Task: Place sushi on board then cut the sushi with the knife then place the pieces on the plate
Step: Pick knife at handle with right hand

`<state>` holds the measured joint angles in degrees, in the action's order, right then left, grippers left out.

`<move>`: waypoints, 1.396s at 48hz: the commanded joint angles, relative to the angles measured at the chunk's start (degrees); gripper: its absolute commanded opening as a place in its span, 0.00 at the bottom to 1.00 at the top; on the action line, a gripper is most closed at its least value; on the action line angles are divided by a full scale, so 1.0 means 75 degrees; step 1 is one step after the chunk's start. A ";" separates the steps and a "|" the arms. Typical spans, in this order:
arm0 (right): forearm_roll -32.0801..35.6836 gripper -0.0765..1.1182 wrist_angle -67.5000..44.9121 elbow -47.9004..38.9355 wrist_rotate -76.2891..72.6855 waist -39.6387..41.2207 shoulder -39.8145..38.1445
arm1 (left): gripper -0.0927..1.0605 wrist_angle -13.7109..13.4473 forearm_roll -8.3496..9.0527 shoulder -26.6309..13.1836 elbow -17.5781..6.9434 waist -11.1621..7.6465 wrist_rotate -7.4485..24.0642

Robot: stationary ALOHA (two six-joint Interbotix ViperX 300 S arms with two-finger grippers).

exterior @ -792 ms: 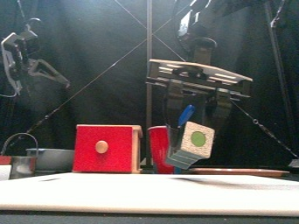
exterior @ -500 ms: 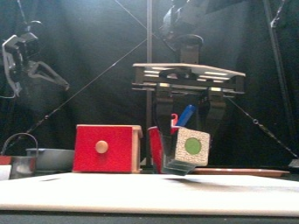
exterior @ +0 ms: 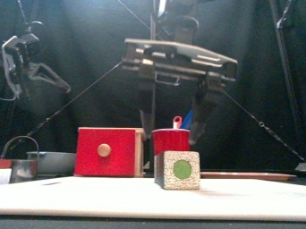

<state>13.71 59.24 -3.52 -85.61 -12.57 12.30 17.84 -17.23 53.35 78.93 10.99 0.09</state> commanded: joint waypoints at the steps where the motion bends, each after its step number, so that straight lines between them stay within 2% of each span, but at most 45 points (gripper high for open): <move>1: -0.0539 0.83 -0.0082 -0.0176 0.1816 0.0129 -0.0762 | 0.35 0.0094 0.0246 -0.0035 -0.0164 0.0000 0.0000; 8: -0.2473 0.83 -0.0223 -0.0715 0.5660 0.0750 -0.1125 | 0.35 0.0164 0.0328 -0.0035 -0.0234 0.0000 0.0012; 13: -0.3316 0.83 0.0246 -0.0996 0.8133 0.1336 -0.1242 | 0.35 0.0352 0.0422 -0.0035 -0.0258 0.0000 0.0012; 17: -0.3246 0.82 0.1207 -0.1148 0.9316 0.1852 -0.1348 | 0.35 0.0633 0.0563 -0.0035 -0.0281 0.0000 0.0012; 21: -0.3035 0.82 0.1172 -0.1313 0.9633 0.2273 -0.1629 | 0.35 0.0773 0.0563 -0.0035 -0.0305 0.0000 -0.0023; 31: -0.2496 0.82 0.1008 -0.1922 1.0020 0.3422 -0.3164 | 0.35 0.0832 0.0551 -0.0035 -0.0305 0.0129 -0.0023; 34: -0.2215 0.82 0.0914 -0.2098 1.0020 0.4055 -0.3293 | 0.35 0.0832 0.0539 -0.0035 -0.0316 0.0164 -0.0023; 41: -0.2262 0.82 0.0844 -0.1969 1.0816 0.5086 -0.2719 | 0.35 0.0832 0.0422 -0.0035 -0.0363 0.0281 -0.0035; 52: -0.4523 0.82 0.1723 -0.0328 1.3324 0.6797 -0.1266 | 0.35 0.0832 0.0164 -0.0035 -0.0363 0.0375 -0.0035; 60: -0.4523 0.82 0.1852 0.0645 1.3770 0.7230 -0.0422 | 0.35 0.0832 0.0141 -0.0035 -0.0340 0.0504 -0.0023; 67: -0.4699 0.82 0.2484 0.1617 1.3957 0.7207 0.0363 | 0.35 0.0832 0.0141 -0.0035 -0.0316 0.0832 0.0000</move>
<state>-20.83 76.38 5.10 18.81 41.57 14.85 23.55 -16.17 53.26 77.78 16.44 -0.09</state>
